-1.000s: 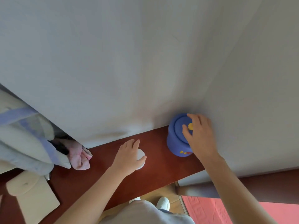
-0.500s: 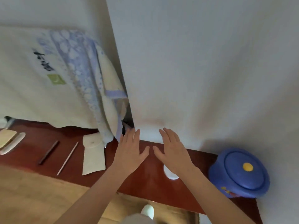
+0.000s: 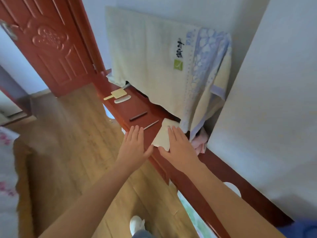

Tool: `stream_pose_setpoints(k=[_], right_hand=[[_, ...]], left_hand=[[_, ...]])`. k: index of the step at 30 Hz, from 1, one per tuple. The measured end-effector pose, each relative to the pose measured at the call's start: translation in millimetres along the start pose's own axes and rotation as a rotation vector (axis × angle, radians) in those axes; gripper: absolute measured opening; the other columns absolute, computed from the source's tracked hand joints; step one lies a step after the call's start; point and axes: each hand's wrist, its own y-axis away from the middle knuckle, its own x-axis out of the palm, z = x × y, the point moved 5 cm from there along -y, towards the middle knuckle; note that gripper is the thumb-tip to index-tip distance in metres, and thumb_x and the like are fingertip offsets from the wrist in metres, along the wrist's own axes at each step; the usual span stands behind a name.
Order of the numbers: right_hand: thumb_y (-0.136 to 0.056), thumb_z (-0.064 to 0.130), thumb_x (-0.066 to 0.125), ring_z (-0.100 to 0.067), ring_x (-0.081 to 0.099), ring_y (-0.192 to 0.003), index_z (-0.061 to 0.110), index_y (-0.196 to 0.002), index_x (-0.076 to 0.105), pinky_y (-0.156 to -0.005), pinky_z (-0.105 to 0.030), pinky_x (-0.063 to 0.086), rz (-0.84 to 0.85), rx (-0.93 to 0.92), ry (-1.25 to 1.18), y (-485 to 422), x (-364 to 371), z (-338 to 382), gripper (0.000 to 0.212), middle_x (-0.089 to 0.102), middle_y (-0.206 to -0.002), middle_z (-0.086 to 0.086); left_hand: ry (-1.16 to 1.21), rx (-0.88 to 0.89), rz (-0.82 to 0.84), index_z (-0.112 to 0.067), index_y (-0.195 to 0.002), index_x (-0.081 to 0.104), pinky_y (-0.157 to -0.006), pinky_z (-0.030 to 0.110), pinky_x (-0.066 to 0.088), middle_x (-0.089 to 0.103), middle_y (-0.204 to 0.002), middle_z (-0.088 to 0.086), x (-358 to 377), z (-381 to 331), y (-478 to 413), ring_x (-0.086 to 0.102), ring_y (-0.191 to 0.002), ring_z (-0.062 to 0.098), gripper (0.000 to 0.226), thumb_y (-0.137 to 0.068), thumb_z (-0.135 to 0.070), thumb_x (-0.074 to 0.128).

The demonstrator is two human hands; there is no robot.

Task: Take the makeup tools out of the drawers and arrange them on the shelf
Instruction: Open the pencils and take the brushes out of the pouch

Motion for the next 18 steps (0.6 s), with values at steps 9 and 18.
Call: stream_pose_setpoints(k=[9, 18], right_hand=[[-0.079, 0.056, 0.039, -0.035, 0.057, -0.119, -0.003, -0.126, 0.054, -0.095, -0.042, 0.048, 0.053, -0.224, -0.014, -31, 24, 103, 0.077, 0.06, -0.127, -0.02], [-0.076, 0.056, 0.036, -0.035, 0.063, -0.109, -0.005, -0.118, 0.06, -0.085, -0.043, 0.055, 0.137, -0.265, 0.037, -63, 63, 196, 0.077, 0.065, -0.117, -0.021]], left_hand=[[0.014, -0.249, -0.027, -0.006, -0.149, 0.005, -0.118, 0.038, 0.002, 0.006, -0.158, 0.011, -33, 95, 37, -0.001, -0.146, 0.025, 0.078, -0.094, -0.052, 0.034], [-0.01, -0.333, -0.026, -0.005, -0.149, 0.009, -0.118, 0.037, 0.003, 0.008, -0.158, 0.012, -50, 200, 53, 0.001, -0.146, 0.025, 0.078, -0.093, -0.052, 0.035]])
